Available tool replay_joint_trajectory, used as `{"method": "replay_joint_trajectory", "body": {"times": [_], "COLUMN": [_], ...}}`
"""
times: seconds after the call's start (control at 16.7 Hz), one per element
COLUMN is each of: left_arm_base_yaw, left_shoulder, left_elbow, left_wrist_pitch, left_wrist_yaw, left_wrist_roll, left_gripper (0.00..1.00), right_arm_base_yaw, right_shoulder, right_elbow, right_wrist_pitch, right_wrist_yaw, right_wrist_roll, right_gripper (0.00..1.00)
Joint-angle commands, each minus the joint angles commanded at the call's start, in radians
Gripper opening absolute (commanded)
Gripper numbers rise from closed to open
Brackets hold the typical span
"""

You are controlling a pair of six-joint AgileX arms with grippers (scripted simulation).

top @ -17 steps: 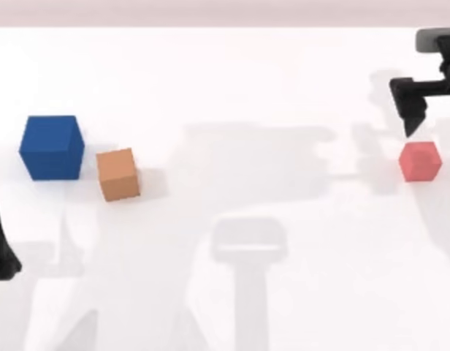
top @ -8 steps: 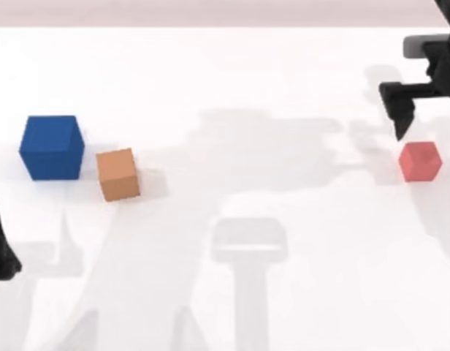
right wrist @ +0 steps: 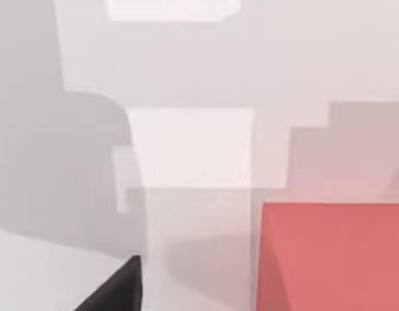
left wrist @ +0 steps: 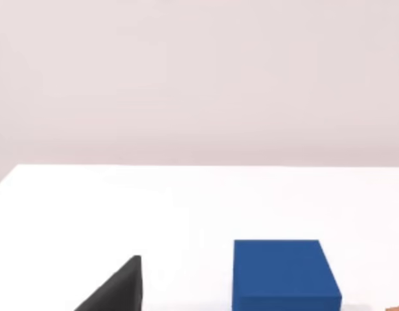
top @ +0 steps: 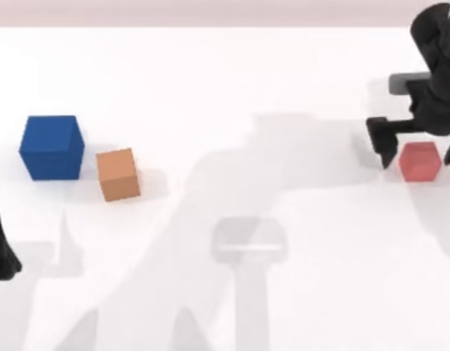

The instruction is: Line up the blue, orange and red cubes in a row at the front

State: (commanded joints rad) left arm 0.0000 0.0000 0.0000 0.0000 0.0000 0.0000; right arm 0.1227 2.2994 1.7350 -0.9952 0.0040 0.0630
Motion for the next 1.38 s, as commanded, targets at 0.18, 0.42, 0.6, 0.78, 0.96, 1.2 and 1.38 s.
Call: {"method": "replay_joint_trajectory", "body": {"times": [0.18, 0.42, 0.6, 0.78, 0.96, 1.2, 1.38], "left_arm_base_yaw": [0.0, 0.0, 0.0, 0.0, 0.0, 0.0, 0.0], "left_shoulder": [0.0, 0.0, 0.0, 0.0, 0.0, 0.0, 0.0], "left_elbow": [0.0, 0.0, 0.0, 0.0, 0.0, 0.0, 0.0], "left_wrist_pitch": [0.0, 0.0, 0.0, 0.0, 0.0, 0.0, 0.0], "left_wrist_yaw": [0.0, 0.0, 0.0, 0.0, 0.0, 0.0, 0.0], "left_wrist_roll": [0.0, 0.0, 0.0, 0.0, 0.0, 0.0, 0.0], "left_gripper": [1.0, 1.0, 1.0, 1.0, 1.0, 1.0, 1.0], "right_arm_base_yaw": [0.001, 0.001, 0.001, 0.001, 0.001, 0.001, 0.001], "right_shoulder": [0.02, 0.02, 0.02, 0.02, 0.02, 0.02, 0.02], "right_elbow": [-0.041, -0.041, -0.041, -0.041, -0.041, -0.041, -0.041], "right_wrist_pitch": [0.05, 0.05, 0.05, 0.05, 0.05, 0.05, 0.05], "right_wrist_yaw": [0.0, 0.0, 0.0, 0.0, 0.0, 0.0, 0.0], "right_wrist_roll": [0.001, 0.001, 0.001, 0.001, 0.001, 0.001, 0.001], "right_gripper": [1.0, 0.92, 0.7, 0.47, 0.25, 0.0, 0.0]}}
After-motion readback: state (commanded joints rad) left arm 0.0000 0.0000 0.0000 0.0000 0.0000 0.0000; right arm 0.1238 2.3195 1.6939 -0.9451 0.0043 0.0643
